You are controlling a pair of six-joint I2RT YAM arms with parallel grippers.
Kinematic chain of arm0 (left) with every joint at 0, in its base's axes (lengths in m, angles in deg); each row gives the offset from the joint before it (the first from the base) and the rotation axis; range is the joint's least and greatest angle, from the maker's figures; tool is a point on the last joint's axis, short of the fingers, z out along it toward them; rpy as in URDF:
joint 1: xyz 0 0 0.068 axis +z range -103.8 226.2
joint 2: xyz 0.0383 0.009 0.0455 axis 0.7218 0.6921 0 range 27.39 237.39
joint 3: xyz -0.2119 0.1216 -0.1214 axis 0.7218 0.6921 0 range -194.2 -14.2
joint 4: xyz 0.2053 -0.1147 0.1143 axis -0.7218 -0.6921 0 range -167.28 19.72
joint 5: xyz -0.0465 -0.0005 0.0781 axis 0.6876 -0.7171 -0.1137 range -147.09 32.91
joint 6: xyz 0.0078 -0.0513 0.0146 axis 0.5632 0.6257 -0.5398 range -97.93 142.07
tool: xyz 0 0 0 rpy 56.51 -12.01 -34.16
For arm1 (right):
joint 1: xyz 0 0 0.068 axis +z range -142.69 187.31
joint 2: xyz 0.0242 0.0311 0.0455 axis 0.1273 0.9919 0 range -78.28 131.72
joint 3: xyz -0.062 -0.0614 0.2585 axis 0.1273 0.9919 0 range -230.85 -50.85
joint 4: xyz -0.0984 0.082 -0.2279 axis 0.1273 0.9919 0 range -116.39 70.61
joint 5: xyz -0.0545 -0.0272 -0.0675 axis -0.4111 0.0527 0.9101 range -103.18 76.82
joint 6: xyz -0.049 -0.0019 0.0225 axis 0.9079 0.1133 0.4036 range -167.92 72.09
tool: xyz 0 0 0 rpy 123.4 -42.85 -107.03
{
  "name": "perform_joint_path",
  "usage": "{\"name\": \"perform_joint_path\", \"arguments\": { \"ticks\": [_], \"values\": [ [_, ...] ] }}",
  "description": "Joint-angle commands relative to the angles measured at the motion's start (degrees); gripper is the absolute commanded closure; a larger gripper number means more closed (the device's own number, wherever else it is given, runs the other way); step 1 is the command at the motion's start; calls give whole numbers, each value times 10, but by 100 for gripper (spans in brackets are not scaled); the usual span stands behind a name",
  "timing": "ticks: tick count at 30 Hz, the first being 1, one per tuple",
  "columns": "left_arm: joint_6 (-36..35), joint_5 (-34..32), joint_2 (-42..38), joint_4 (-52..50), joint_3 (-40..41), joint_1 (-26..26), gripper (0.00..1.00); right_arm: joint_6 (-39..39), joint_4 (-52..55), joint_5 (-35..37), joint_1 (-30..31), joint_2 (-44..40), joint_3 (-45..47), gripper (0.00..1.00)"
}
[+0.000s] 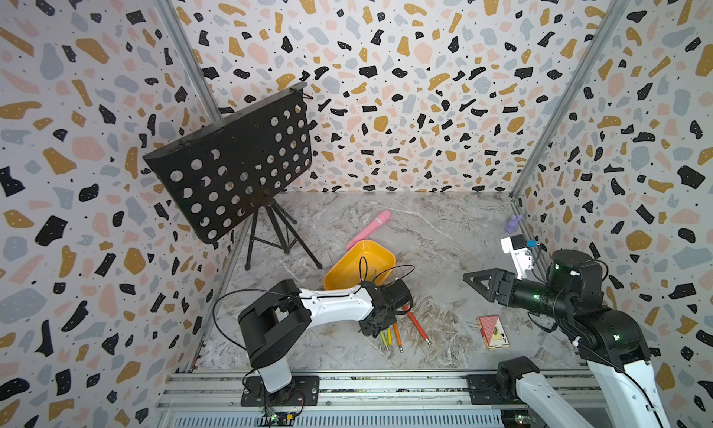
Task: Put the hex key on the desktop into the storage box
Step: Pick up the Allen key from the center of the board, then place the Allen key in the storage box.
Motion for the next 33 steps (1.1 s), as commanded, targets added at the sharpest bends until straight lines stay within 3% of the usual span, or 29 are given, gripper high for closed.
{"name": "perform_joint_path", "arguments": {
  "ticks": [1, 11, 18, 24, 30, 33],
  "values": [
    [-14, -21, -29, -38, -30, -8, 100, -1, -7, 0, 3, -2, 0, 33],
    [-57, -68, -75, -97, -108, -30, 100, 1, -1, 5, 2, -1, -13, 33],
    [-135, -129, -111, -144, -177, -36, 100, 0, -1, 7, 2, 0, -25, 33],
    [-300, -150, -108, -185, -251, 6, 100, 0, 1, 6, 2, 0, -30, 33],
    [-511, -113, -91, -178, -262, 95, 100, 0, 4, 5, 2, 0, -29, 33],
    [-619, -132, -70, -168, -254, 116, 100, 1, 2, 5, 3, -1, -28, 33]
  ]
}}
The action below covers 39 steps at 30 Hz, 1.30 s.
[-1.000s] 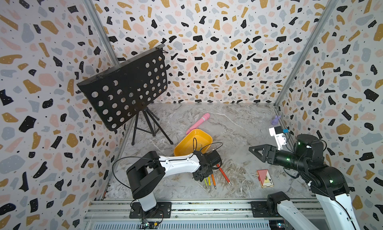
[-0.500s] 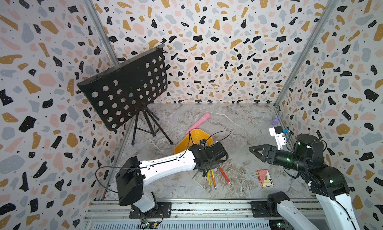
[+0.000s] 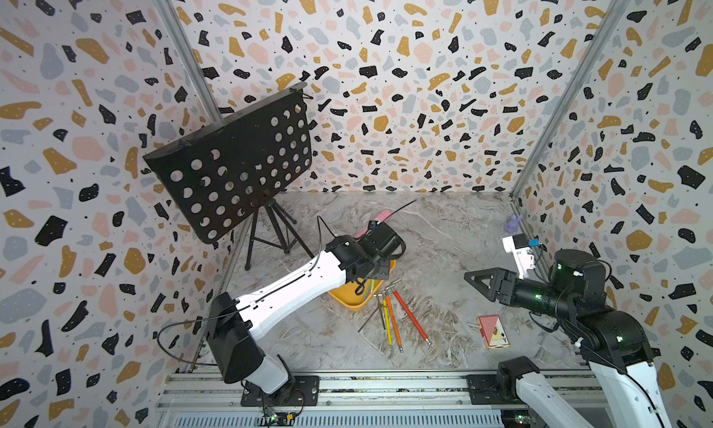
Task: Put the hex key on the desktop into the storage box
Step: Place the Allen key in the storage box.
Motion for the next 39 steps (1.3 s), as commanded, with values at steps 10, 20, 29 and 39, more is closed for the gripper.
{"name": "perform_joint_path", "arguments": {
  "ticks": [10, 20, 29, 39],
  "values": [
    [-283, -30, 130, 41, 13, 53, 100, 2, 3, -2, 2, -1, -19, 33],
    [-260, -1, 195, 74, 43, 65, 100, 2, 3, -6, 3, 0, -18, 33],
    [-252, 20, 223, 78, 62, 66, 96, 0, 1, -6, 3, 1, -14, 33],
    [-200, -4, 163, 78, 64, 66, 53, 1, 4, -4, 3, 1, -11, 33]
  ]
}}
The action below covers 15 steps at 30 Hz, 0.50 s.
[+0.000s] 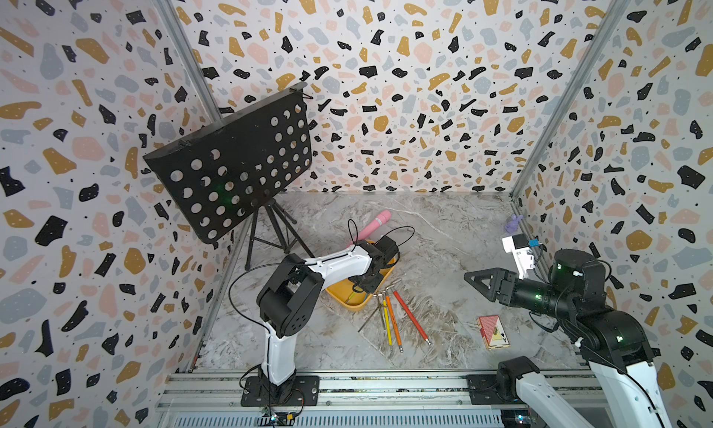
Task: Put the hex key on the desktop into the storage box
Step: Place the Allen key in the storage box.
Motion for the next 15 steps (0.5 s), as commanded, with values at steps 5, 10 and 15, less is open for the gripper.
{"name": "perform_joint_path", "arguments": {
  "ticks": [5, 10, 15],
  "values": [
    [70, -3, -104, 0, -4, 0, 49, 2, 3, -1, 3, 0, -10, 33],
    [110, 23, -154, -4, -6, -14, 49, 2, 4, 0, 3, -1, -8, 33],
    [169, 50, -195, -24, -6, -31, 53, 0, 4, -1, 3, -2, -7, 33]
  ]
}}
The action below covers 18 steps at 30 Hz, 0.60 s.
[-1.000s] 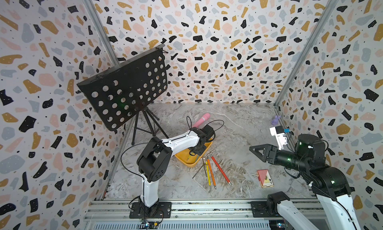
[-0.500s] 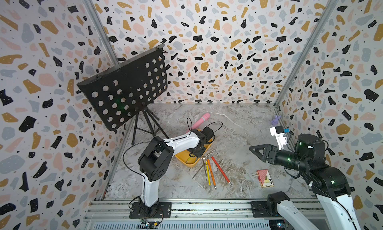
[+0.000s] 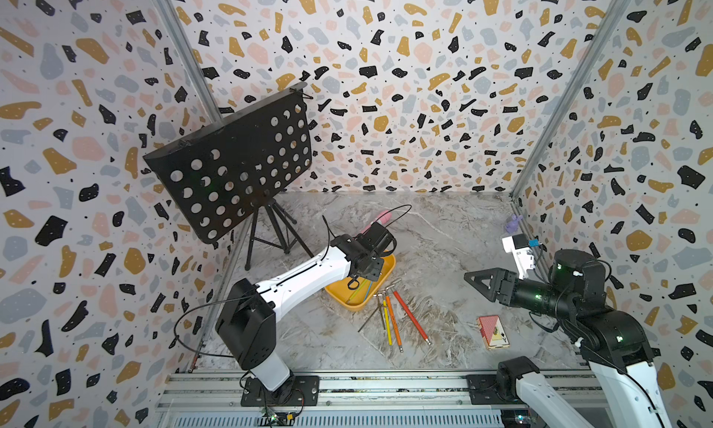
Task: Put the hex key on the desktop into the storage box
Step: Place the Allen key in the storage box, then pick up the Allen key from the center of the board.
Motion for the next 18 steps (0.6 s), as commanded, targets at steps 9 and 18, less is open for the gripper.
{"name": "perform_joint_path", "arguments": {
  "ticks": [9, 18],
  "values": [
    [312, 60, -90, -16, 73, -71, 59, -1, -1, 0, 2, -4, -4, 33],
    [422, 43, -27, 17, 91, -143, 57, -1, 1, 0, 3, -5, -5, 33]
  ]
}}
